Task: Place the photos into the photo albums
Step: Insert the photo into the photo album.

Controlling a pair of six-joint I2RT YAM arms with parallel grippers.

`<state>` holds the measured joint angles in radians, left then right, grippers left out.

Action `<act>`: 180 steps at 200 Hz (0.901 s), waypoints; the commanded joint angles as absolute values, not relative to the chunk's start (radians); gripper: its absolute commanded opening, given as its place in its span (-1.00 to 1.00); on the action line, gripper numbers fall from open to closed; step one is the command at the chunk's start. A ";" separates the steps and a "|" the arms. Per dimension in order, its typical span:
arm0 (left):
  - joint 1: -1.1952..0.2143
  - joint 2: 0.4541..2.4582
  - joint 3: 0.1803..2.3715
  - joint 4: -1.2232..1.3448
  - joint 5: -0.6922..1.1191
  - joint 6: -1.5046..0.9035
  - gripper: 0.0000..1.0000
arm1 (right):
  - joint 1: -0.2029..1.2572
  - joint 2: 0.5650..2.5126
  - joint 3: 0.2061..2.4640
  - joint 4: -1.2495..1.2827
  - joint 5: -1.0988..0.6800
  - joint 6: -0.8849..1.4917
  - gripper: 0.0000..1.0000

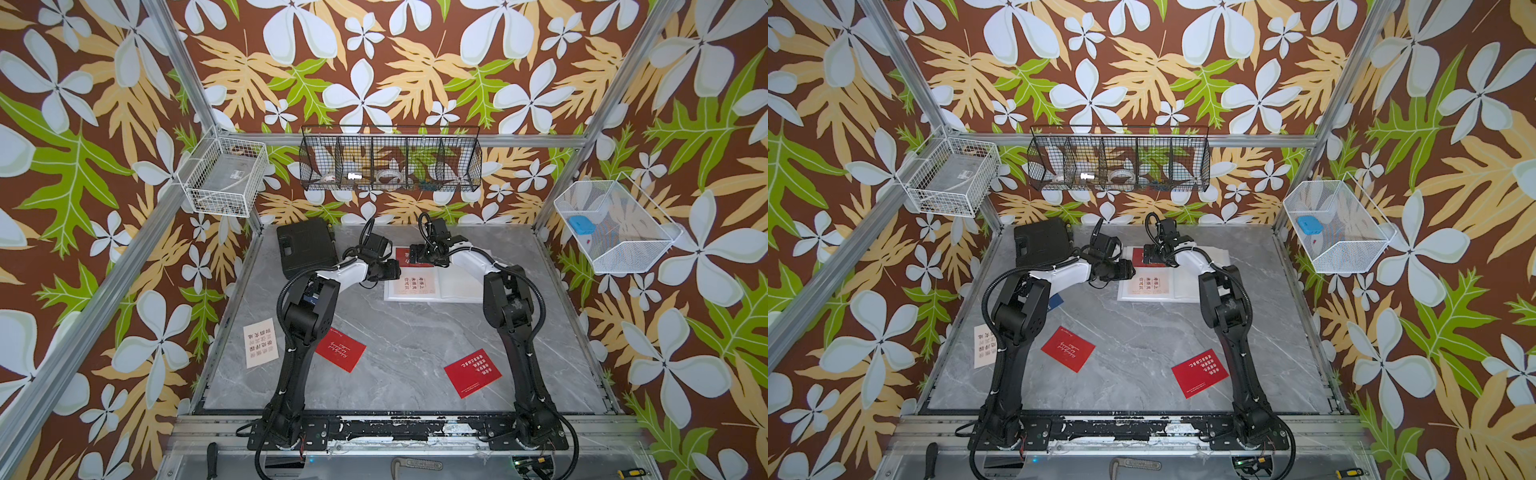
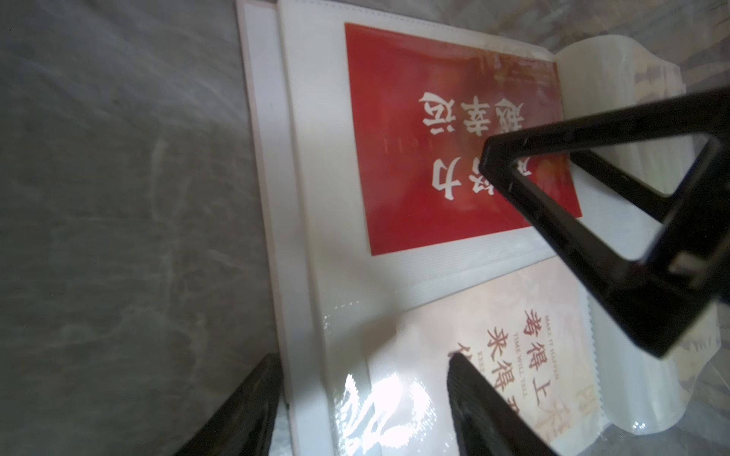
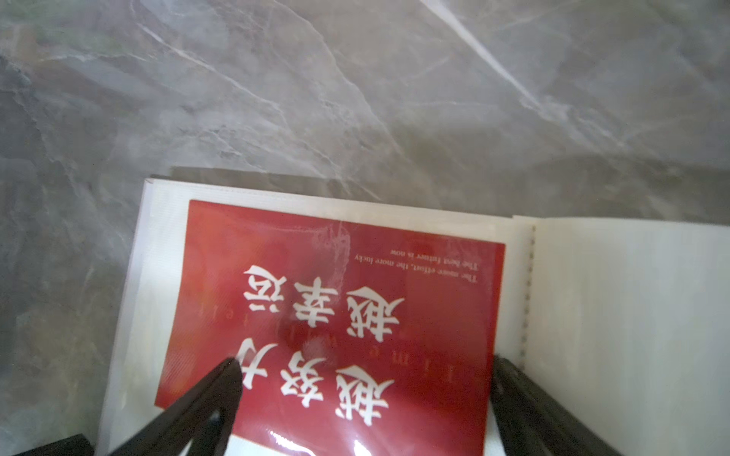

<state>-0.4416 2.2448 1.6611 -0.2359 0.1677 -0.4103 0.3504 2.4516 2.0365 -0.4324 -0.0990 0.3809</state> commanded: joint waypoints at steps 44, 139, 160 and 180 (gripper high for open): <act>-0.440 2.217 1.667 -0.215 0.138 -0.403 0.38 | 0.352 2.428 2.033 -0.529 0.015 0.405 0.99; -0.428 2.203 1.606 -0.204 0.095 -0.419 0.38 | 0.386 2.467 2.018 -0.463 -0.134 0.366 0.99; -0.422 2.165 1.553 -0.183 0.063 -0.431 0.38 | 0.395 2.448 1.987 -0.437 -0.191 0.356 0.99; -0.410 2.130 1.509 -0.163 0.044 -0.446 0.38 | 0.402 2.440 1.982 -0.437 -0.218 0.368 0.99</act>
